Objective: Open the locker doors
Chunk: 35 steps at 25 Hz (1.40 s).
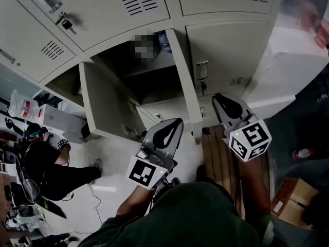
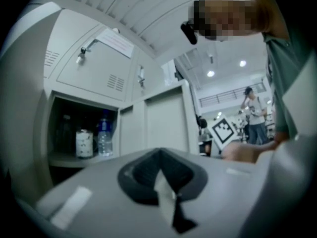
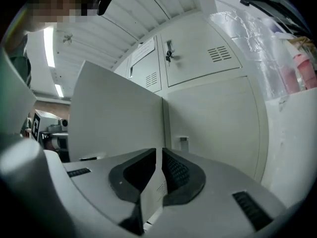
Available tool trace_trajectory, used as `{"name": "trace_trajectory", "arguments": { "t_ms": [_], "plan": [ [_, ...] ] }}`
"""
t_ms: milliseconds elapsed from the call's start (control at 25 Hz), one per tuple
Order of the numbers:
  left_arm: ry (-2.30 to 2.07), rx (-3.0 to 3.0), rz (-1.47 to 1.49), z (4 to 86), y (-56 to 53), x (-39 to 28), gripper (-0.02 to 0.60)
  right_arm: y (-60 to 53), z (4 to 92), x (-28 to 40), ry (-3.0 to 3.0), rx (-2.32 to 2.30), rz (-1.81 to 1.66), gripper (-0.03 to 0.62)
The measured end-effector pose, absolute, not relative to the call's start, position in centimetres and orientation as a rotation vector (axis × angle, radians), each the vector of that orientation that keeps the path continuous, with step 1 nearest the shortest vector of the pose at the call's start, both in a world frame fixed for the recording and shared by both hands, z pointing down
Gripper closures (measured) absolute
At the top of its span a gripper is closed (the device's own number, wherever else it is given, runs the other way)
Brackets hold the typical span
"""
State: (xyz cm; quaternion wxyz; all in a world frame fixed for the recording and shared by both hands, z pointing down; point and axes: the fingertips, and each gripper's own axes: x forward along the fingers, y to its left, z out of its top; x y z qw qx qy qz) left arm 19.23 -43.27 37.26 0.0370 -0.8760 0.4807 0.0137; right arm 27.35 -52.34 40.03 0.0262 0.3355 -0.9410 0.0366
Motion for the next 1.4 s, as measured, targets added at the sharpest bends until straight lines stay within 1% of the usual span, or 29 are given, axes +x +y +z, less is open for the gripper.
{"name": "trace_trajectory", "arguments": {
  "t_ms": [360, 640, 720, 1040, 1400],
  "plan": [
    [1.596, -2.643, 0.016, 37.8, -45.3, 18.0, 0.578, -60.5, 42.7, 24.0, -2.873, 0.991, 0.118, 0.562],
    [1.634, -2.639, -0.012, 38.7, -44.9, 17.9, 0.578, -63.0, 44.2, 21.9, -2.879, 0.963, 0.126, 0.533],
    [1.642, -2.639, -0.011, 38.8, -44.7, 18.0, 0.578, -63.3, 44.5, 21.6, -2.882, 0.954, 0.119, 0.533],
    [1.634, -2.647, -0.007, 38.9, -43.5, 18.3, 0.578, -61.9, 44.7, 21.9, -2.882, 0.915, 0.092, 0.533],
    [1.590, -2.683, 0.006, 39.2, -42.3, 19.1, 0.578, -56.2, 45.0, 26.1, -2.889, 0.878, 0.093, 0.533]
  ]
}}
